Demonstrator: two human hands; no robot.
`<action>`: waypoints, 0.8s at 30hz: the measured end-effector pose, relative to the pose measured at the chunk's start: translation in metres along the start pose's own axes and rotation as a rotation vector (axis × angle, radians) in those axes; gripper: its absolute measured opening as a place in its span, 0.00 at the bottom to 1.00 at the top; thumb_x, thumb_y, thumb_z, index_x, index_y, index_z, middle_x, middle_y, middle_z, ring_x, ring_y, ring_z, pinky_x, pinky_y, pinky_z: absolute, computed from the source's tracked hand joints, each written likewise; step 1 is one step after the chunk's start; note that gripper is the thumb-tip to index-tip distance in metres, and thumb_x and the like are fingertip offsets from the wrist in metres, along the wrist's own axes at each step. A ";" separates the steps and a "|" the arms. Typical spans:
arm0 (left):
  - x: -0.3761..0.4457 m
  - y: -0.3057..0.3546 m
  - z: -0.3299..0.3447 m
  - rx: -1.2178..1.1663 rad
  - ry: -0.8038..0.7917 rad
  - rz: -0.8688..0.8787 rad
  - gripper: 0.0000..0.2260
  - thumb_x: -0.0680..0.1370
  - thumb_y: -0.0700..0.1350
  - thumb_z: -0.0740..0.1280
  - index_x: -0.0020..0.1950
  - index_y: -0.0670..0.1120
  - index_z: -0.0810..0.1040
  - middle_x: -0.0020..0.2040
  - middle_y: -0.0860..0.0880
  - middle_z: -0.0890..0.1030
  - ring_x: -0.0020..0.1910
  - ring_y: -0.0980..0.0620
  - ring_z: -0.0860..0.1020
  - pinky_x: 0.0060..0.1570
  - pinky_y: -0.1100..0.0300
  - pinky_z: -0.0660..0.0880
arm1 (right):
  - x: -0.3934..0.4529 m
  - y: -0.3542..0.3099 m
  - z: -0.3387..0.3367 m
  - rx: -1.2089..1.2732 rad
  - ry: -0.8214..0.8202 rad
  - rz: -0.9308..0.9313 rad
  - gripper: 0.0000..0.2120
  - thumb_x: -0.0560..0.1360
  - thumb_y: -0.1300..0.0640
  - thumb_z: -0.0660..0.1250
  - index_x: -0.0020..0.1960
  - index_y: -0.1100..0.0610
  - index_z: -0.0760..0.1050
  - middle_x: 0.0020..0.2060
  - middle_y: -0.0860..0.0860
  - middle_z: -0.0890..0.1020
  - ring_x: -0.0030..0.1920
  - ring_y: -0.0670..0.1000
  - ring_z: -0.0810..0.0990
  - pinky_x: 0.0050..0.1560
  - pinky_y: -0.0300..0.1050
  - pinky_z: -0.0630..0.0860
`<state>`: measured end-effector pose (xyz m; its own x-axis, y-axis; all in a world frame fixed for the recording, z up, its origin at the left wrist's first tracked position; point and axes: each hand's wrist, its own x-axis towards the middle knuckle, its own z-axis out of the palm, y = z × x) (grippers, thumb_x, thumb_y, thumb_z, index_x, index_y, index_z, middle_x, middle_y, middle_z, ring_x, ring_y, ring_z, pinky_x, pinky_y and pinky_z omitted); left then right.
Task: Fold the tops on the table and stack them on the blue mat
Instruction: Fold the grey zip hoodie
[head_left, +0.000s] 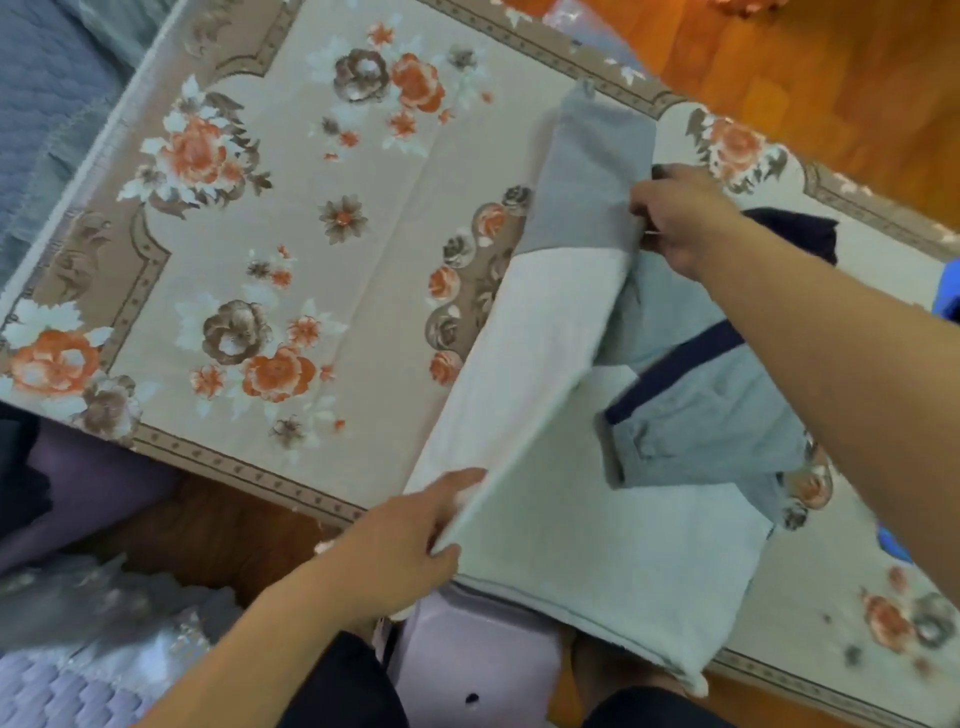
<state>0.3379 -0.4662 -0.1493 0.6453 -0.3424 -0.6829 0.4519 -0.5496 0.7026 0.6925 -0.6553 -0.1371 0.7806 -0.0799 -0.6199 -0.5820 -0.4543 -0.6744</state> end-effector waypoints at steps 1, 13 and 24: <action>0.012 0.010 0.014 0.079 -0.030 0.011 0.33 0.82 0.50 0.63 0.77 0.73 0.49 0.53 0.60 0.78 0.44 0.59 0.77 0.43 0.70 0.71 | 0.009 0.016 -0.011 -0.025 0.017 0.017 0.13 0.72 0.68 0.62 0.50 0.57 0.79 0.56 0.60 0.83 0.57 0.60 0.82 0.54 0.56 0.82; 0.079 0.035 0.073 0.346 -0.142 -0.131 0.36 0.82 0.61 0.59 0.81 0.61 0.37 0.62 0.52 0.76 0.52 0.49 0.78 0.55 0.52 0.76 | 0.053 0.056 -0.015 -0.305 0.033 -0.113 0.22 0.69 0.55 0.67 0.63 0.56 0.73 0.55 0.54 0.79 0.54 0.55 0.79 0.58 0.53 0.79; 0.135 0.031 0.008 0.813 0.578 0.169 0.28 0.84 0.55 0.57 0.83 0.49 0.55 0.83 0.41 0.51 0.82 0.39 0.45 0.79 0.40 0.53 | 0.067 0.011 -0.008 -0.037 -0.033 -0.117 0.10 0.76 0.59 0.70 0.57 0.59 0.78 0.49 0.54 0.83 0.47 0.51 0.83 0.36 0.38 0.77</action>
<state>0.4337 -0.5357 -0.2217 0.9588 -0.1609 -0.2343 -0.0907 -0.9544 0.2843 0.7402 -0.6729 -0.1831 0.8347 0.0044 -0.5508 -0.4778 -0.4917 -0.7280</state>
